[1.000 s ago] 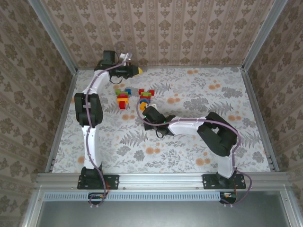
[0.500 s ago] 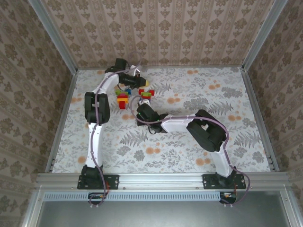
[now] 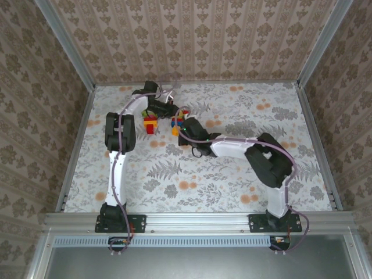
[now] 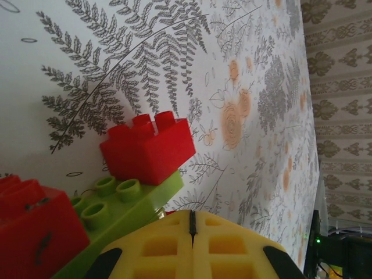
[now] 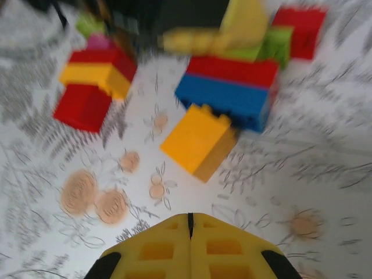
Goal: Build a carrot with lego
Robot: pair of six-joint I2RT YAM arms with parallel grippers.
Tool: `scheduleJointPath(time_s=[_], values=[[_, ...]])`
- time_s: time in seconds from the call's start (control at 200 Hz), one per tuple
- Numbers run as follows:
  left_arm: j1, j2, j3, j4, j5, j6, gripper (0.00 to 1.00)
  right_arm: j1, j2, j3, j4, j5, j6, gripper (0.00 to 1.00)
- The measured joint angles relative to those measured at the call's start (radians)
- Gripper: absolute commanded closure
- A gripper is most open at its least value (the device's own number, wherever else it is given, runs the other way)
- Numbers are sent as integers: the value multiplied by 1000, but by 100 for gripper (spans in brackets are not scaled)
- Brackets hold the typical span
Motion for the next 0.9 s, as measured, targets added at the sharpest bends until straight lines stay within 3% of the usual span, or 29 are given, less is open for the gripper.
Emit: scheduleJointPath(time_s=[0.17,0.31,0.675,0.9], values=[[4,-1,0,6,-8,3,100,-28,-161,2,-29,-5,-11,96],[7,-1,1,5,-16,3,100,-18,-174,26,-39,-28,-5,95],[8,-1,21,-6,-45,18,100,51,156,242,-177,-18,55,97],[6,-1,32,-13,-53,23,100,59,233,288,-243,23,61,98]])
